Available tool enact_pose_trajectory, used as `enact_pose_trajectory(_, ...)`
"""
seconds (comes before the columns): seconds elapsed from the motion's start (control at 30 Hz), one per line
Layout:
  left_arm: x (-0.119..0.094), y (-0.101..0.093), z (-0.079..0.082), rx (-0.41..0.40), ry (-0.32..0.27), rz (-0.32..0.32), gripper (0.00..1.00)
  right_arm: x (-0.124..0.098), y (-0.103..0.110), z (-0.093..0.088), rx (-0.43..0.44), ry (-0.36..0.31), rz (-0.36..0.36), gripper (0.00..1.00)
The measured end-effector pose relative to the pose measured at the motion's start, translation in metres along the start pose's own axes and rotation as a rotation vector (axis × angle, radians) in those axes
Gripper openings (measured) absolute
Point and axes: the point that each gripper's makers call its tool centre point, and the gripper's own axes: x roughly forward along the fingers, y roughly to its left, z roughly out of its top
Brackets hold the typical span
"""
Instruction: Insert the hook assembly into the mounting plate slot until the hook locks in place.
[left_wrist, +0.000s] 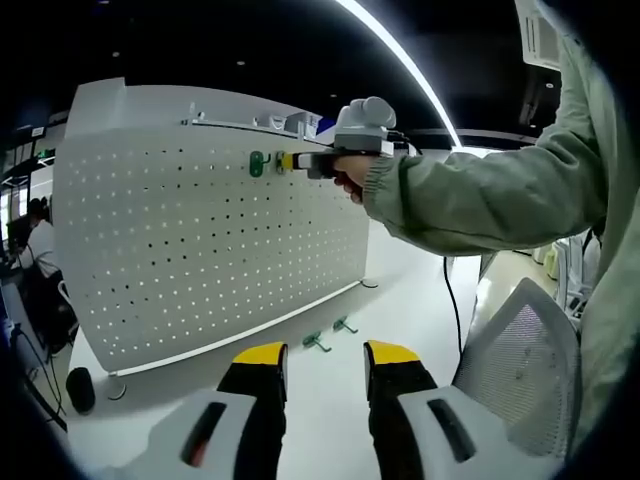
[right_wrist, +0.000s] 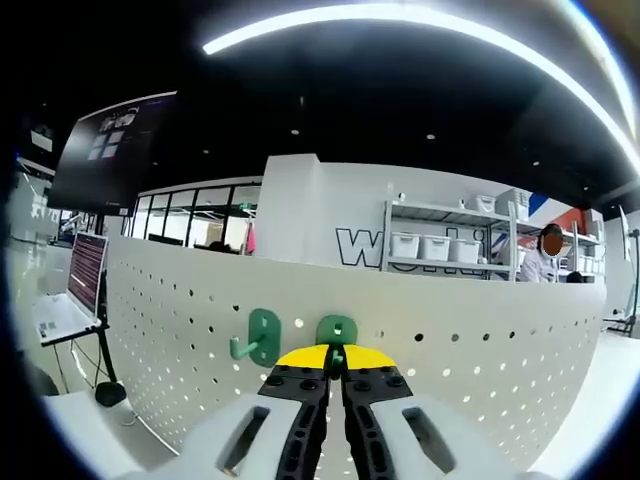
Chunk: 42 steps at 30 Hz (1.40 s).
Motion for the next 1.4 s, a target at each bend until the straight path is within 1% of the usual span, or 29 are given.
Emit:
enact_pose_trajectory(0.1,-0.001,0.001,0.0,-0.003,0.0,0.002,0.32,0.0,0.0,-0.003,0.008,0.013,-0.002,0.02)
enact_pose_trajectory(0.3,0.0,0.001,-0.001,-0.006,-0.001,0.002,0.32,0.0,-0.001,-0.003,0.016,0.013,-0.007,0.02)
enact_pose_trajectory(0.57,0.0,0.0,0.0,-0.006,-0.003,0.0,0.31,0.001,0.0,-0.003,-0.003,0.016,-0.021,0.02)
enact_pose_trajectory(0.83,-0.001,-0.001,-0.001,-0.008,-0.004,-0.003,0.31,0.002,0.001,-0.006,-0.02,0.024,-0.054,0.04)
enact_pose_trajectory(1.0,-0.002,-0.001,-0.001,-0.01,-0.003,-0.003,0.31,0.003,0.0,-0.006,-0.026,0.025,-0.055,0.04)
enact_pose_trajectory(1.1,-0.003,-0.001,-0.002,-0.011,-0.001,-0.002,0.31,0.002,0.0,-0.009,-0.025,0.034,-0.051,0.04)
enact_pose_trajectory(1.27,-0.003,-0.001,0.0,-0.008,-0.004,-0.002,0.31,-0.002,-0.002,-0.024,-0.016,0.075,-0.05,0.07)
enact_pose_trajectory(1.4,-0.003,-0.002,0.0,-0.006,-0.005,-0.002,0.31,-0.007,-0.004,-0.029,-0.004,0.085,-0.052,0.08)
